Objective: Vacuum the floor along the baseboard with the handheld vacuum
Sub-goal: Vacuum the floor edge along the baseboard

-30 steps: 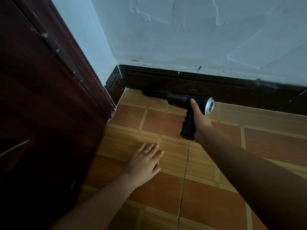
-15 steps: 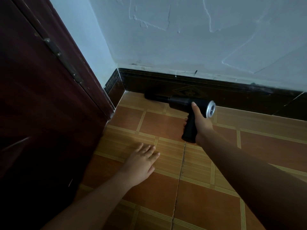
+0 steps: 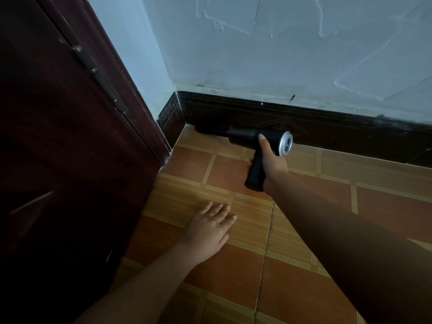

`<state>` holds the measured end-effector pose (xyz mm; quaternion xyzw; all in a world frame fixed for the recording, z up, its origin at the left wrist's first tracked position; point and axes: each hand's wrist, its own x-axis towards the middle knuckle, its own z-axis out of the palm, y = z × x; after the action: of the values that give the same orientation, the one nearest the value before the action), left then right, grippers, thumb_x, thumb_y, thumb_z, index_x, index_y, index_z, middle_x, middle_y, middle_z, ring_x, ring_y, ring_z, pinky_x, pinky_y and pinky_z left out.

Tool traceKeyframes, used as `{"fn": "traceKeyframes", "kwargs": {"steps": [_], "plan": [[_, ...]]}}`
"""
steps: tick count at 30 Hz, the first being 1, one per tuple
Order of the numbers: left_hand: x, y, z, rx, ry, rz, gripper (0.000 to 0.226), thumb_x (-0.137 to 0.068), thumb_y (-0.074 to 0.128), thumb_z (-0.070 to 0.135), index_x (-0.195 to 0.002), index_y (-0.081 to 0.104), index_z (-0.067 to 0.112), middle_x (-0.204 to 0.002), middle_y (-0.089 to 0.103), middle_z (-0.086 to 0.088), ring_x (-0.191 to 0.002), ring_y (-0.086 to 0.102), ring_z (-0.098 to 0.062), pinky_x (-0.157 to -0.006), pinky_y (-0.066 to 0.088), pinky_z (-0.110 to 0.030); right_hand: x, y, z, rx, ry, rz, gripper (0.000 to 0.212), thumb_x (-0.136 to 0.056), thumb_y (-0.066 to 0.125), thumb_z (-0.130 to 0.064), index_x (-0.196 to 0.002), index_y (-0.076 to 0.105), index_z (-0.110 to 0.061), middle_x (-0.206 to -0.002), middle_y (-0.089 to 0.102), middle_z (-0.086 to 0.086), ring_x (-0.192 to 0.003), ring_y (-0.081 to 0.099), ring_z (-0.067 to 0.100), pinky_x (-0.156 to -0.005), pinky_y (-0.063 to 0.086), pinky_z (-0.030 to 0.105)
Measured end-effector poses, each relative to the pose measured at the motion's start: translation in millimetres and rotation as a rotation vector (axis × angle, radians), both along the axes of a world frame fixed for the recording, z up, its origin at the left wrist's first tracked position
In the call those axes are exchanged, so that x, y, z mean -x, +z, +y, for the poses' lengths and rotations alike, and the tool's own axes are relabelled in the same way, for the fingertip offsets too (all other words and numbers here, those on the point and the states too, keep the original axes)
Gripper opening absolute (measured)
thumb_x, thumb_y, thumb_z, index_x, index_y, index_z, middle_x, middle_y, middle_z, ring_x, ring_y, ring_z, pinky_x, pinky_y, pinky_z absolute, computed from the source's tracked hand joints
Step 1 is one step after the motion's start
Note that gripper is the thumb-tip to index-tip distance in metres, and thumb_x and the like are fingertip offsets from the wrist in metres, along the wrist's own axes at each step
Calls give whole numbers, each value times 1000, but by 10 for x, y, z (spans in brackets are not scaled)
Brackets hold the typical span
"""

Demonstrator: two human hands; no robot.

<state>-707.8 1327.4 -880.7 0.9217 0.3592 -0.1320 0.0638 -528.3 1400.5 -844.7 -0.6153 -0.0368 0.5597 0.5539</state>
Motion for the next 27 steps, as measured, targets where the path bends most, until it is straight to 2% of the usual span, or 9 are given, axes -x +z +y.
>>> {"fn": "traceKeyframes", "kwargs": {"steps": [4, 7, 9, 16, 18, 19, 21, 23, 27], "plan": [[16, -65, 9, -21, -6, -2, 50, -100, 34, 33, -147, 23, 21, -155, 18, -7, -144, 15, -20, -115, -4, -35, -20, 10, 11, -8, 15, 2, 55, -80, 70, -42, -118, 54, -6, -73, 59, 7, -55, 57, 17, -49, 50, 25], [26, -93, 17, -60, -57, -7, 49, -78, 68, 39, -123, 61, 22, -127, 60, -7, -118, 57, -19, -106, 25, -42, -105, -1, -34, 18, 12, 0, 57, -78, 71, -43, -117, 55, -5, -72, 60, 6, -57, 58, 17, -53, 51, 28], [14, -92, 23, -87, -76, 8, 48, -65, 78, 42, -109, 70, 24, -112, 69, -4, -103, 66, -16, -99, 39, -42, -176, 9, -88, 21, 6, 2, 55, -79, 71, -42, -116, 55, -4, -71, 60, 6, -57, 58, 16, -53, 51, 28], [-86, -4, 28, -195, -101, 41, 38, -64, 76, 41, -97, 75, 21, -101, 73, -4, -94, 69, -14, -99, 35, -42, -488, 81, -280, 31, -10, 0, 56, -77, 72, -44, -114, 56, -5, -71, 60, 6, -57, 58, 17, -54, 51, 29], [-143, 77, 60, -194, -87, 56, 35, -70, 74, 38, -99, 74, 20, -103, 72, -4, -97, 68, -14, -102, 30, -42, -581, 106, -348, 30, -15, 4, 53, -78, 72, -43, -112, 56, -5, -72, 60, 7, -58, 58, 17, -58, 53, 30], [-182, 109, 62, -176, -83, 56, 36, -78, 67, 36, -108, 70, 19, -112, 69, -5, -106, 64, -16, -106, 27, -42, -628, 118, -388, 30, -21, 7, 51, -78, 72, -42, -110, 56, -5, -71, 60, 7, -58, 58, 17, -60, 54, 31], [-279, 117, 41, -111, -88, 46, 43, -94, 47, 32, -133, 51, 16, -137, 52, -7, -129, 46, -20, -114, 15, -41, -717, 144, -475, 32, -33, 7, 44, -80, 71, -40, -105, 55, -7, -71, 59, 6, -58, 58, 17, -59, 53, 30], [-403, 125, -13, -59, -99, 14, 47, -99, 35, 31, -144, 32, 19, -149, 36, -5, -139, 29, -20, -116, 6, -38, -807, 149, -558, 32, -46, 5, 43, -80, 70, -39, -105, 55, -7, -72, 59, 6, -59, 58, 16, -57, 52, 29], [-674, 175, -164, 23, -135, -45, 49, -101, 32, 28, -148, 21, 22, -153, 28, -4, -141, 24, -20, -115, 15, -36, -988, 115, -718, 46, -70, -7, 50, -78, 71, -42, -108, 56, -6, -75, 62, 7, -63, 60, 18, -65, 54, 33]]}}
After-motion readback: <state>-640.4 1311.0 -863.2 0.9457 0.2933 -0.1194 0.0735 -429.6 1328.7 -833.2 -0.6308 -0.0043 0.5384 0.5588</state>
